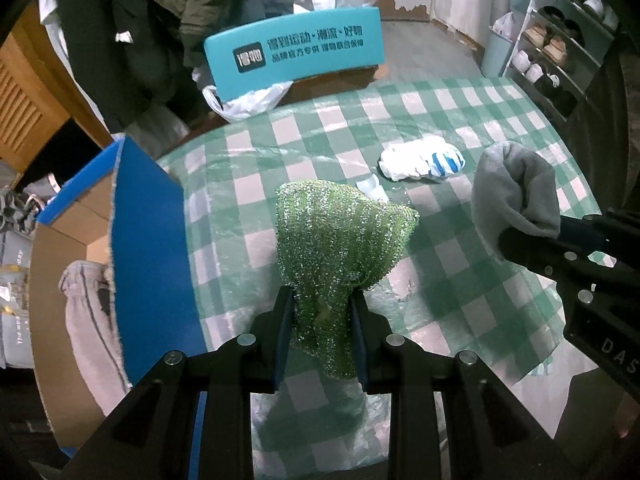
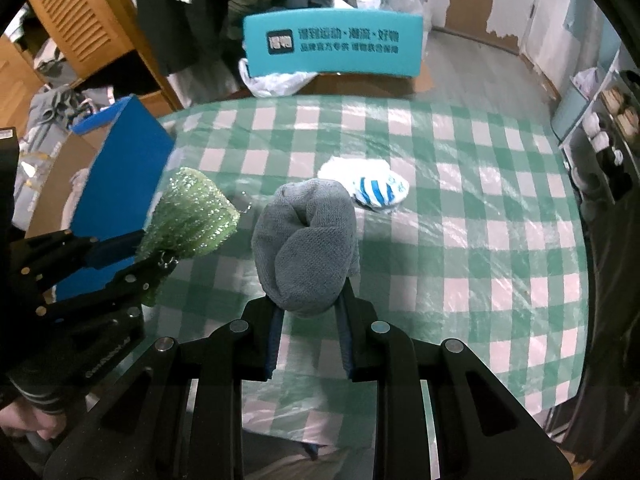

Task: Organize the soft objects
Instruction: 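Carry the green scrubber pad with the left tool while the right tool carries the grey sock to the box, then lower the scrubber pad and grey sock into the box and open both tools, then withdraw both tools from the box toward the white-and-blue sock bundle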

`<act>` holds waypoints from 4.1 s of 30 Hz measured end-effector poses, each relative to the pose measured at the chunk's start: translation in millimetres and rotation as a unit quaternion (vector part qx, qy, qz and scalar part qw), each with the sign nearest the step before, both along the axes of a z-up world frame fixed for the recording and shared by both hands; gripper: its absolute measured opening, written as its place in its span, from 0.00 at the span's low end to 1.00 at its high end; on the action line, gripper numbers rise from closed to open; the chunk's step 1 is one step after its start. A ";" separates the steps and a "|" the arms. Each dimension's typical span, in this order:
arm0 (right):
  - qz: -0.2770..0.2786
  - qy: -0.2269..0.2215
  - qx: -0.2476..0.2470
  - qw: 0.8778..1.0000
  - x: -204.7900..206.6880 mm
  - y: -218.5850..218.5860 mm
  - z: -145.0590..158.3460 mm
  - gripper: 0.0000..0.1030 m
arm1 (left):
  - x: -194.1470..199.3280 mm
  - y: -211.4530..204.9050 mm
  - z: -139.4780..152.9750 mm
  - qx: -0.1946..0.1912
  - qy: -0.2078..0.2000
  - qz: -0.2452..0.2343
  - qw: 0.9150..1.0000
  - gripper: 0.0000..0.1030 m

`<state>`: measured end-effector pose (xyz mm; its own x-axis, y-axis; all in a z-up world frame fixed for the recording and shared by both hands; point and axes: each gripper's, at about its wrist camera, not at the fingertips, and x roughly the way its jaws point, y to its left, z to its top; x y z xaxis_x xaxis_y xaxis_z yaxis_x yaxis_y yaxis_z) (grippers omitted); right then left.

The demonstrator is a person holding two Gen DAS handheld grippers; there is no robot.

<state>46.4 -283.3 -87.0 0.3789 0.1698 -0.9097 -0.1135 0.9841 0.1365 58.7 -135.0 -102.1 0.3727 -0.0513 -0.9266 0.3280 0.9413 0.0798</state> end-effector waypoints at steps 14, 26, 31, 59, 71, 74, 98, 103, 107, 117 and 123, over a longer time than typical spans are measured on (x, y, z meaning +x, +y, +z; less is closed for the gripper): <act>0.028 -0.029 -0.001 0.999 -5.1 24.6 31.1 0.22 | -9.3 22.8 33.3 -0.009 -0.035 0.011 0.999 0.26; 0.055 -0.043 0.003 0.998 -3.4 55.5 45.2 0.22 | -15.8 53.7 51.6 -0.016 -0.052 0.033 0.998 0.26; 0.068 -0.048 0.006 0.997 -2.7 70.6 49.6 0.22 | -18.4 66.4 57.4 -0.017 -0.058 0.044 0.997 0.26; 0.156 -0.053 0.006 0.986 11.1 174.7 58.0 0.22 | -28.8 169.9 62.0 -0.030 -0.065 0.131 0.989 0.26; 0.191 -0.039 0.005 0.981 12.9 218.1 49.7 0.22 | -30.9 204.4 54.0 -0.019 -0.064 0.160 0.985 0.26; 0.198 -0.034 0.005 0.979 13.9 228.0 46.4 0.22 | -31.0 212.3 51.3 -0.017 -0.062 0.167 0.984 0.26; 0.217 0.001 0.008 0.976 19.9 258.8 27.3 0.39 | -26.2 245.0 32.9 0.003 -0.043 0.204 0.978 0.50; 0.203 -0.003 0.014 0.979 21.5 247.9 31.5 0.49 | -26.5 244.6 35.5 0.002 -0.047 0.204 0.978 0.54; 0.194 -0.006 0.011 0.981 20.5 239.9 31.0 0.54 | -26.1 242.1 36.8 -0.001 -0.047 0.202 0.978 0.54; 0.175 -0.005 0.009 0.984 18.7 213.4 28.5 0.56 | -26.5 223.8 44.2 0.000 -0.056 0.185 0.981 0.62; 0.165 -0.011 0.011 0.986 18.9 198.7 31.5 0.56 | -25.5 210.2 44.8 0.006 -0.056 0.172 0.983 0.62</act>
